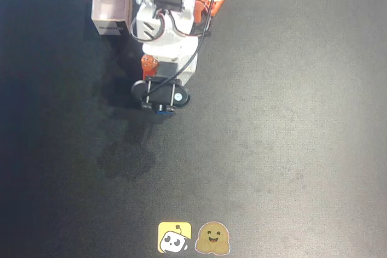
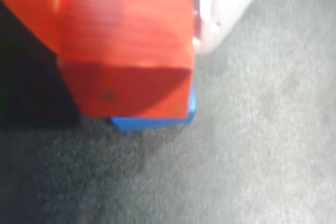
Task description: Put the red cube on top of the blue cube.
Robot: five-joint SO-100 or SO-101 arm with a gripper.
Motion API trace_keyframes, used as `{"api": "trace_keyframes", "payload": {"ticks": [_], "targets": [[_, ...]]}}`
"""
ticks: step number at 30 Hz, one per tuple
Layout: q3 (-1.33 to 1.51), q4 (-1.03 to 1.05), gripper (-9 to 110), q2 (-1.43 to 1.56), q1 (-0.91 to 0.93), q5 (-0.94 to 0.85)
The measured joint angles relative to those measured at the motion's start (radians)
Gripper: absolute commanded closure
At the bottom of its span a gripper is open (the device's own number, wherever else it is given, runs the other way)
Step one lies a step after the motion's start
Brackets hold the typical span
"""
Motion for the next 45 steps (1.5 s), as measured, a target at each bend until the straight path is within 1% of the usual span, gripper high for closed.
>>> {"api": "trace_keyframes", "payload": {"ticks": [12,22,32,45], "targets": [[0.044,-0.052,93,-0.014,0.0,0.009],[0.055,-0.031,93,-0.005,0.0,0.009],[0.077,-0.009,88,0.043,0.0,0.009],[0.095,-0.018,85,0.049,0.0,0.009]]}}
